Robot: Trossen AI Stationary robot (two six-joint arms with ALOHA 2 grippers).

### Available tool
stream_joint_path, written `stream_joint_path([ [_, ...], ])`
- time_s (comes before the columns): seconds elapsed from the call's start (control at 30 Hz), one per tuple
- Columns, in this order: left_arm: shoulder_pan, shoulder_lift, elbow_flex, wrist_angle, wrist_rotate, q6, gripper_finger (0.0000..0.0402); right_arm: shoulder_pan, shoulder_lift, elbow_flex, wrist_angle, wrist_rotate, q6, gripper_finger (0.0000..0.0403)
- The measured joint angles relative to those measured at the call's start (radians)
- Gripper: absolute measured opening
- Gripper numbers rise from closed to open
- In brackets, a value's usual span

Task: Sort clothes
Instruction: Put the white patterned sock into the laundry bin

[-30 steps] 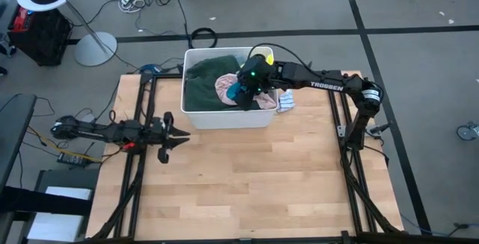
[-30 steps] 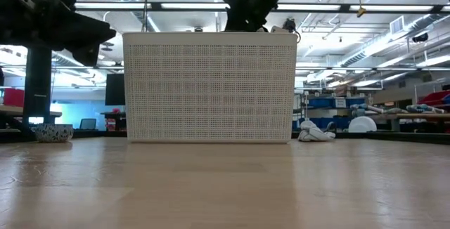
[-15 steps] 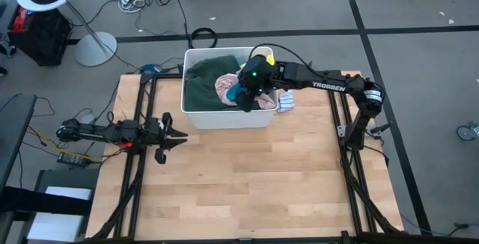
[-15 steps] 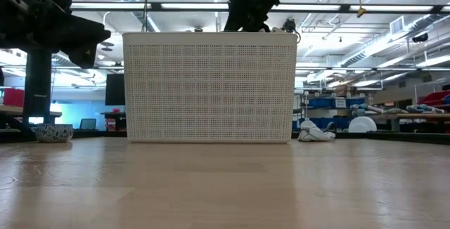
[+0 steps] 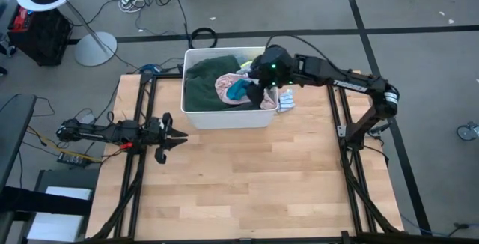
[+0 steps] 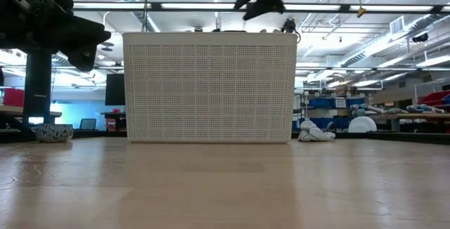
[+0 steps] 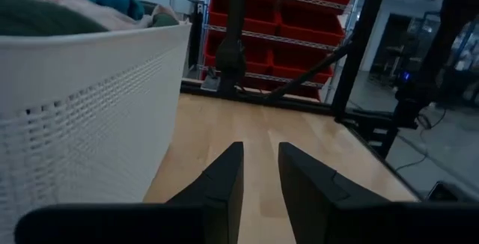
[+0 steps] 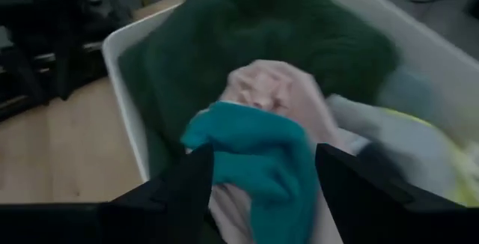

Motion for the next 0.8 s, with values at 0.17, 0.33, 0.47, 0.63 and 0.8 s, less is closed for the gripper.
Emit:
stream_joint_path([
  [0.17,0.0,0.0,0.0,0.0,0.0,-0.013,0.009,-0.015,-0.068,0.0,-0.12,0.172,0.083,0.0233],
  [0.33,0.0,0.0,0.0,0.0,-0.001,-0.013,0.009,-0.085,-0.118,0.0,-0.295,0.313,0.262,0.0229],
  [0.47,0.0,0.0,0.0,0.0,-0.002,-0.013,0.009,-0.173,-0.13,-0.01,-0.386,0.318,0.304,0.0229],
  [0.63,0.0,0.0,0.0,0.0,-0.003,-0.013,0.009,-0.269,-0.134,-0.111,-0.398,0.295,0.303,0.0229],
  [0.8,0.0,0.0,0.0,0.0,-0.004,-0.013,0.009,-0.334,-0.139,-0.287,-0.303,0.286,0.303,0.0229],
])
